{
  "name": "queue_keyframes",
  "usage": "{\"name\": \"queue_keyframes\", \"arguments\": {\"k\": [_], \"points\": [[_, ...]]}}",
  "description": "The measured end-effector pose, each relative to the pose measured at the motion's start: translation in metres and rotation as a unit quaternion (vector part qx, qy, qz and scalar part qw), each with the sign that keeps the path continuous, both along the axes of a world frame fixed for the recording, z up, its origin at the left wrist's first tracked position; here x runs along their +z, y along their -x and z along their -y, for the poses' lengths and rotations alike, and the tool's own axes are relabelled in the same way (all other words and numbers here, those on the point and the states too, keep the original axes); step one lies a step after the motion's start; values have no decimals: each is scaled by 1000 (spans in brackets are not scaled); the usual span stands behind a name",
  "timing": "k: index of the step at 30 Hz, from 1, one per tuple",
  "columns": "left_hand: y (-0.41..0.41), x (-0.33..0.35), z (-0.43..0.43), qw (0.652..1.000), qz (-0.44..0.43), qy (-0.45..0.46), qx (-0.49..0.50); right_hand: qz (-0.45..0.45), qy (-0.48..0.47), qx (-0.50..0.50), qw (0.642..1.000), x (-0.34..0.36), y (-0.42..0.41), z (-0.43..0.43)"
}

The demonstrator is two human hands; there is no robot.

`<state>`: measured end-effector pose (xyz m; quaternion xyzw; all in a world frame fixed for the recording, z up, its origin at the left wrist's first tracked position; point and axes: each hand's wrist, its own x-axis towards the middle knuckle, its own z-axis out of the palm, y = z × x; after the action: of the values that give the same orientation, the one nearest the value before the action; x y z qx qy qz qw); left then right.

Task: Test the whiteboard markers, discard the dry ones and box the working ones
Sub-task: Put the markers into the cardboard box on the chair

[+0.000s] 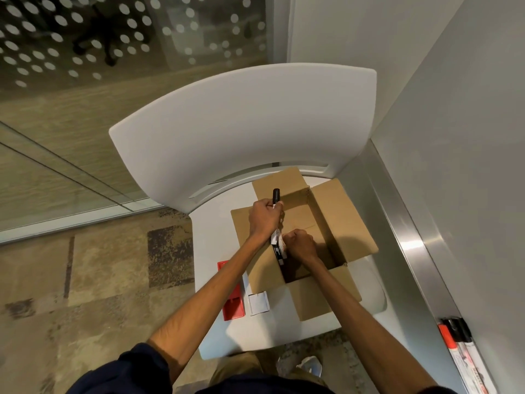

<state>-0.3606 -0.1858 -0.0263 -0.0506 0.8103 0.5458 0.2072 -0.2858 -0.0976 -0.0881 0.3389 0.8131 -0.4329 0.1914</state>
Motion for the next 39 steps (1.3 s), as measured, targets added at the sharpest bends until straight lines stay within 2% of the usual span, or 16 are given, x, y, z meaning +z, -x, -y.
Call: {"name": "queue_keyframes", "arguments": {"k": [7, 12, 19, 23, 27, 32, 36, 39], "points": [[4, 3, 11, 1000, 7, -20, 8, 29, -47, 34, 998, -7, 7, 11], [5, -1, 10, 1000, 14, -23, 2, 42, -50, 19, 998, -5, 6, 12], [2, -5, -4, 998, 43, -41, -22, -54, 2, -75, 996, 14, -10, -9], [-2, -9, -12, 994, 96, -37, -47, -96, 31, -102, 990, 28, -14, -20], [-5, -11, -14, 994, 83, 12, -70, -113, 44, -86, 989, 34, -13, -21], [-1, -13, -8, 994, 83, 7, -73, -131, 35, -46, 990, 35, -12, -18], [7, -10, -1, 996, 65, -1, -61, -128, 69, -41, 989, 31, -10, -19], [13, -6, 8, 998, 56, -9, -31, -95, 72, -35, 992, 20, -8, -20]]}}
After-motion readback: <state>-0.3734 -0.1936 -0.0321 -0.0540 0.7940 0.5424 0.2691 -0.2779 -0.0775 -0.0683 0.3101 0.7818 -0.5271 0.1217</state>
